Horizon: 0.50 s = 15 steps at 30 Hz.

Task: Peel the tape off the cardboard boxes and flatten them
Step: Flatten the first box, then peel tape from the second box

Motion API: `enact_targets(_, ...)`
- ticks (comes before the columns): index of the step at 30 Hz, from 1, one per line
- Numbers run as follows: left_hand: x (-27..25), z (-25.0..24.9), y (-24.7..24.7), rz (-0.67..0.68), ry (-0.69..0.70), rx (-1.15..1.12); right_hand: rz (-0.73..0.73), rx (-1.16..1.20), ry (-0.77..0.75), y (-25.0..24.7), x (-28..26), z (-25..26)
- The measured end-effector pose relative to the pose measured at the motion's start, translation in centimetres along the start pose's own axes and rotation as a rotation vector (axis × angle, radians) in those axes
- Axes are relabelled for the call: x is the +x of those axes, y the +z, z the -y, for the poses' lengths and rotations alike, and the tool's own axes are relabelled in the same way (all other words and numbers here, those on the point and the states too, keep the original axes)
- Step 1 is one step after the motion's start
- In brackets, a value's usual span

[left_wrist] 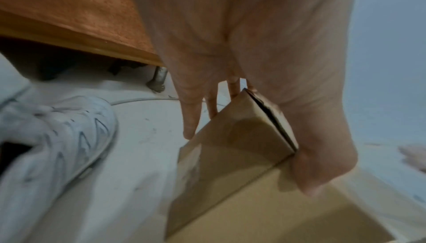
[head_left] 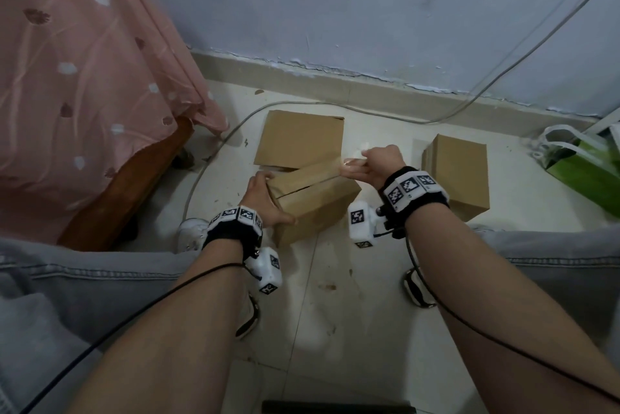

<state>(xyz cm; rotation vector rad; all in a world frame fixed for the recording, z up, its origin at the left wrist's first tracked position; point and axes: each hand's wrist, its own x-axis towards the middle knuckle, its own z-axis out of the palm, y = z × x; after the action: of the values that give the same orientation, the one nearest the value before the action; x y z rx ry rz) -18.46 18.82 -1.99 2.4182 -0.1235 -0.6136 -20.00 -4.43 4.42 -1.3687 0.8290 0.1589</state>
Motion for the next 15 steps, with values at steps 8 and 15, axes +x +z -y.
enact_targets(8,0.4,0.2,0.4,0.039,-0.009,0.044,-0.004,0.168,-0.009,0.2,0.1,-0.3)
enact_targets(15,-0.5,2.4,0.8,0.086,-0.131,0.104,-0.16,0.249,-0.038,-0.9,1.0,0.6)
